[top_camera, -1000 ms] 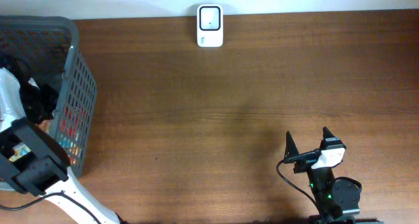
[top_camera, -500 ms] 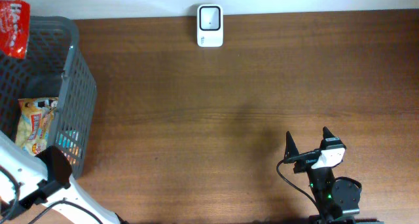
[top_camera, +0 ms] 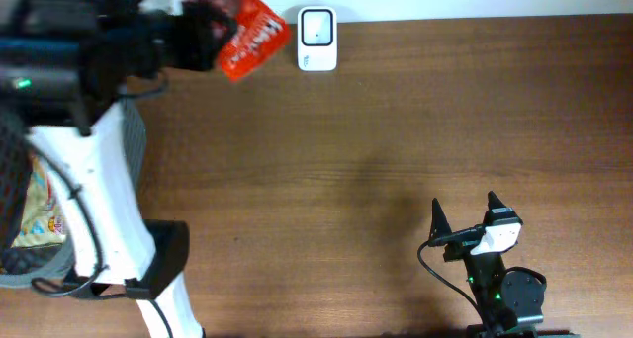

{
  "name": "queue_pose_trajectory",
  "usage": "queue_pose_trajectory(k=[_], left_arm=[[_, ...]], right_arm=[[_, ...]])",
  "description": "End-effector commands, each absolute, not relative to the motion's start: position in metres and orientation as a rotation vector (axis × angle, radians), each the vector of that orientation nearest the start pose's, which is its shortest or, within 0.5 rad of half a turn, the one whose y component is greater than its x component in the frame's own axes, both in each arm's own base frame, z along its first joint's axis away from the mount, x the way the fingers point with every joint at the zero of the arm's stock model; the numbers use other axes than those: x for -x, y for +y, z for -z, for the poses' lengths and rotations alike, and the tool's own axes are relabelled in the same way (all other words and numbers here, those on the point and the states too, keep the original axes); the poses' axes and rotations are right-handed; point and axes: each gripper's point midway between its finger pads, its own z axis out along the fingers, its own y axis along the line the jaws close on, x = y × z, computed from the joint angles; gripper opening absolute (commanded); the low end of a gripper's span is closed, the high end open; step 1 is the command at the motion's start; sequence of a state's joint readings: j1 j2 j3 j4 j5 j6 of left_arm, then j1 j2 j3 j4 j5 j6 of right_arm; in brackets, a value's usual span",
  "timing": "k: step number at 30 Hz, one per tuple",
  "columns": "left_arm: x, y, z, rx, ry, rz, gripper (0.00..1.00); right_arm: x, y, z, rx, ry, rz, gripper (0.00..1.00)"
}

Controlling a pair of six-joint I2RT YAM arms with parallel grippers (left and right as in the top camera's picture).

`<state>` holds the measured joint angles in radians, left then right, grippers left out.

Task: Scan the item barcode
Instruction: 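Lift the red bag out and drop it on the table center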

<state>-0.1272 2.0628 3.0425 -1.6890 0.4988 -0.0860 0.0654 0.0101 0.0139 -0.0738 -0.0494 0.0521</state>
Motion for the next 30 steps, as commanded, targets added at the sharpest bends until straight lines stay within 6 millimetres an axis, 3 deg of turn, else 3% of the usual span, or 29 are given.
queue_pose_trajectory(k=[1,3,5,8,10,11,12,13,14,15,16,18,20,21,24,25,26,27,30], left_arm=[[-0.387,-0.162,-0.39,-0.402,2.408,0.484,0.0],[-0.386,-0.194,-0.332,-0.496,2.58,0.458,0.0],[-0.377,-0.229,-0.248,-0.613,2.773,0.448,0.0],[-0.357,-0.271,-0.153,-0.773,2.857,0.439,0.0],[-0.353,-0.297,-0.122,-0.847,2.8,0.46,0.05],[-0.353,-0.306,-0.116,-0.863,2.769,0.472,0.06],[-0.354,-0.316,-0.11,-0.879,2.734,0.485,0.21],[-0.352,-0.328,-0.105,-0.906,2.696,0.498,0.29],[-0.354,-0.332,-0.103,-0.914,2.672,0.469,0.31],[-0.358,-0.331,-0.102,-0.91,2.656,0.416,0.47],[-0.357,-0.333,-0.102,-0.914,2.652,0.415,0.72],[-0.356,-0.334,-0.103,-0.919,2.649,0.416,0.79],[-0.369,-0.327,-0.13,-0.873,2.624,0.424,0.81],[-0.374,-0.322,-0.152,-0.849,2.604,0.429,0.82],[-0.393,-0.281,-0.274,-0.709,2.423,0.454,0.9],[-0.394,-0.269,-0.294,-0.672,2.389,0.453,0.97],[-0.395,-0.224,-0.337,-0.555,2.317,0.419,0.99],[-0.395,-0.193,-0.351,-0.477,2.31,0.354,0.99],[-0.38,-0.074,-0.384,-0.135,2.316,0.208,0.99]], right_arm=[[-0.245,0.025,-0.157,0.046,1.645,-0.135,0.98],[-0.245,0.025,-0.157,0.046,1.645,-0.135,0.98],[-0.245,0.025,-0.157,0.046,1.645,-0.135,0.98],[-0.245,0.025,-0.157,0.046,1.645,-0.135,0.98],[-0.245,0.025,-0.157,0.046,1.645,-0.135,0.98],[-0.245,0.025,-0.157,0.046,1.645,-0.135,0.98],[-0.245,0.025,-0.157,0.046,1.645,-0.135,0.98],[-0.245,0.025,-0.157,0.046,1.645,-0.135,0.98],[-0.245,0.025,-0.157,0.046,1.645,-0.135,0.98],[-0.245,0.025,-0.157,0.046,1.645,-0.135,0.98],[-0.245,0.025,-0.157,0.046,1.645,-0.135,0.98],[-0.245,0.025,-0.157,0.046,1.645,-0.135,0.98],[-0.245,0.025,-0.157,0.046,1.645,-0.135,0.98],[-0.245,0.025,-0.157,0.046,1.645,-0.135,0.98],[-0.245,0.025,-0.157,0.046,1.645,-0.135,0.98],[-0.245,0.025,-0.157,0.046,1.645,-0.135,0.98],[-0.245,0.025,-0.157,0.046,1.645,-0.135,0.98],[-0.245,0.025,-0.157,0.046,1.645,-0.135,0.98],[-0.245,0.025,-0.157,0.046,1.645,-0.135,0.98]])
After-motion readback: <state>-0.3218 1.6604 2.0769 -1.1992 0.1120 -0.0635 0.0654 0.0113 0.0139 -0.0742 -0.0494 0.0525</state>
